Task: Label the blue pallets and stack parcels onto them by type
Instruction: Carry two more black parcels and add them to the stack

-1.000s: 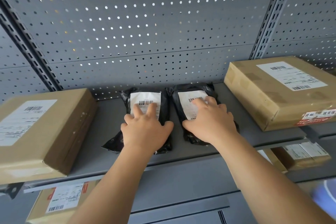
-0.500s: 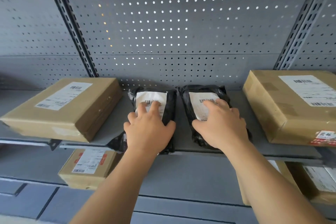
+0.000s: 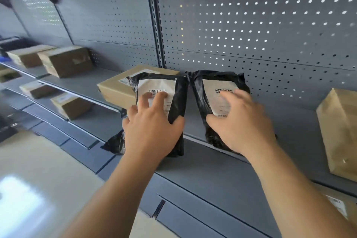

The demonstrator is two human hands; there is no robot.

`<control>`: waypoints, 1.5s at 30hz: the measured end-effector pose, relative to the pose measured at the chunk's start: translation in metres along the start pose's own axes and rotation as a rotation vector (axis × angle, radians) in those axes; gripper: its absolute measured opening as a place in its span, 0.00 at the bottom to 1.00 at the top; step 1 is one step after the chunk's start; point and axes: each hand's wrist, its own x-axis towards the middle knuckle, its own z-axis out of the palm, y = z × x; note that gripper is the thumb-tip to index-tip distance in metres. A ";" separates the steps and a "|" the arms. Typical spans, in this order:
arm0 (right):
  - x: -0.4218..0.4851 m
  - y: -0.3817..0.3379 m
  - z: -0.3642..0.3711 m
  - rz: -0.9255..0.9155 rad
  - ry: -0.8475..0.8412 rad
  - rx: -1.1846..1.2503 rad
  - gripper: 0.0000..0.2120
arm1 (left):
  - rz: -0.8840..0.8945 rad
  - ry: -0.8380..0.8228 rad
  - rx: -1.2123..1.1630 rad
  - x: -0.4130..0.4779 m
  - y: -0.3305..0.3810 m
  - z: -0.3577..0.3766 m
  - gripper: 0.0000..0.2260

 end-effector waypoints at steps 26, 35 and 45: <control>-0.020 -0.382 0.212 -0.605 -0.318 0.095 0.36 | -0.696 0.176 0.146 -0.030 -0.385 -0.115 0.30; -0.006 -0.497 0.322 -0.733 -0.472 0.071 0.35 | -0.900 0.184 0.215 -0.008 -0.503 -0.116 0.30; 0.071 -0.637 0.434 -0.878 -0.594 0.142 0.35 | -1.086 0.246 0.282 0.087 -0.628 -0.129 0.31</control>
